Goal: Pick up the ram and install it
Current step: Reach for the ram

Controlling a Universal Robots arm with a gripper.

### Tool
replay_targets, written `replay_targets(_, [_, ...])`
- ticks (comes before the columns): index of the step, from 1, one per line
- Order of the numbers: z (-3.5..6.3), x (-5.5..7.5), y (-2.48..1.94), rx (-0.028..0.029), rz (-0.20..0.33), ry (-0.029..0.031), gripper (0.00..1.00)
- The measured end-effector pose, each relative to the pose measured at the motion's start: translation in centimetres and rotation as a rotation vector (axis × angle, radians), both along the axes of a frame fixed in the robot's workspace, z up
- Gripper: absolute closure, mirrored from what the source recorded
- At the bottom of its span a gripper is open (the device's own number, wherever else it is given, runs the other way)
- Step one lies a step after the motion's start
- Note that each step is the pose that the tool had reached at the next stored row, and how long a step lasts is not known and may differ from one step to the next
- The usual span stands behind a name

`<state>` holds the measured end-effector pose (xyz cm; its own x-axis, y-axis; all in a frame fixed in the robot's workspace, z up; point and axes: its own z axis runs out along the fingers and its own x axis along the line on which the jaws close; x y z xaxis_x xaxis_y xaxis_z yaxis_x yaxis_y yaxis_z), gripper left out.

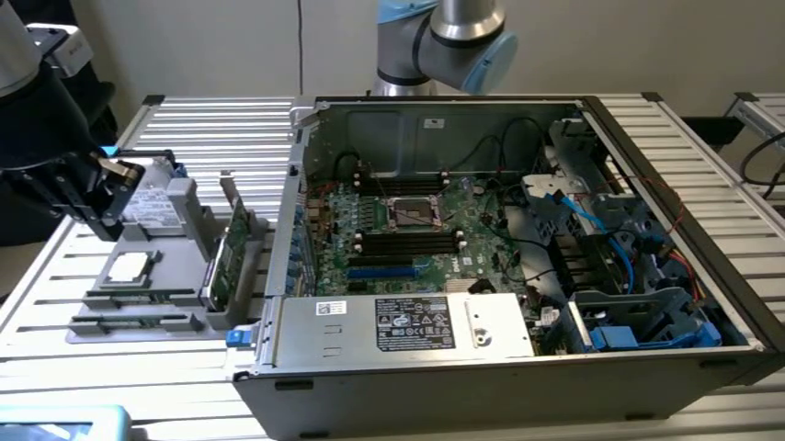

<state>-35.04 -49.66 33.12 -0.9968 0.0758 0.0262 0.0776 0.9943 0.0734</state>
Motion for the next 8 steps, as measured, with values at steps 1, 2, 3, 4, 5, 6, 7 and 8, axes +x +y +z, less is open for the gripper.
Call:
replay_targets(1, [-0.08, -0.01, 0.00, 0.0006, 0.000, 0.0002, 0.89])
replay_targets(2, [-0.13, -0.02, 0.00, 0.0012, 0.000, 0.0002, 0.89])
replay_targets(3, [-0.15, -0.07, 0.02, 0.0015, 0.000, 0.0002, 0.89])
replay_targets(4, [-0.16, -0.12, 0.04, 0.0017, 0.000, 0.0003, 0.89])
replay_targets(5, [-0.18, -0.16, 0.05, 0.0019, 0.000, 0.0002, 0.89])
replay_targets(6, [-0.18, -0.18, 0.05, 0.0021, 0.001, 0.0002, 0.89])
replay_targets(7, [-0.18, -0.19, 0.05, 0.0022, 0.001, 0.0007, 0.89])
replay_targets(8, [-0.18, -0.19, 0.05, 0.0022, 0.001, 0.0008, 0.89])
